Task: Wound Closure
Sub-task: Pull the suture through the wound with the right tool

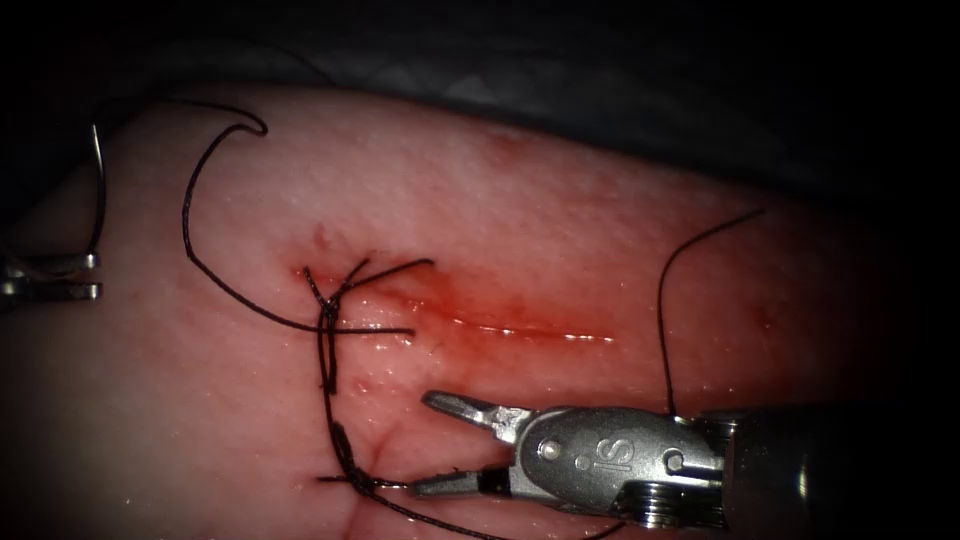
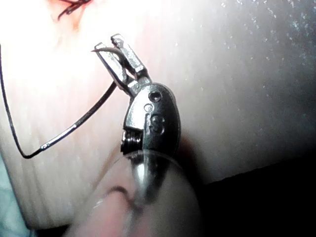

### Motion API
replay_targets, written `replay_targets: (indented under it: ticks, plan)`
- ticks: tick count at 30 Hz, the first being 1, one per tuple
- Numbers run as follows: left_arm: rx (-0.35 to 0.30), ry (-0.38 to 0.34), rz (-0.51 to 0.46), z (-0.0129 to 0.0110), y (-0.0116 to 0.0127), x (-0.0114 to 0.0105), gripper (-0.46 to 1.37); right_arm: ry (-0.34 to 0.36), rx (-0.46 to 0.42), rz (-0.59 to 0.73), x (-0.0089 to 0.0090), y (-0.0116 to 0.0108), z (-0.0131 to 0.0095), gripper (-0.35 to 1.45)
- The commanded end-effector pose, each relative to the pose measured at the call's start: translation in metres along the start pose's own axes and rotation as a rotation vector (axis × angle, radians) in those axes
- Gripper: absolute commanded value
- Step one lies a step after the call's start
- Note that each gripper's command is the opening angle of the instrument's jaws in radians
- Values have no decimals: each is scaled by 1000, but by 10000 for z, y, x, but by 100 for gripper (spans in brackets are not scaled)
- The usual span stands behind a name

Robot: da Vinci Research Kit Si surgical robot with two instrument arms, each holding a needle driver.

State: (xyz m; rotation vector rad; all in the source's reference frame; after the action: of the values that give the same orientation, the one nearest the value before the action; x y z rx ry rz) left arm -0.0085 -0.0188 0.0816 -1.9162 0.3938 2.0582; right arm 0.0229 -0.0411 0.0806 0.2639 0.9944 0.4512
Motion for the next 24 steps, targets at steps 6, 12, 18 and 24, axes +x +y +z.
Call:
replay_targets:
  ticks: [6, 12, 18, 24]
  plan:
    - [-3, 0, -2, 2, 1, 0, -35, -4, -4, 2, 2, -1, -2, 71]
    - [0, 6, -7, 3, -2, 5, -35, -5, -17, -12, -1, 7, -3, 73]
    - [5, 11, -18, 4, -5, 18, -35, -7, -58, -27, -14, 27, -2, 82]
    - [9, 19, -16, 7, -7, 38, -35, -5, -92, -48, -22, 50, 9, 83]
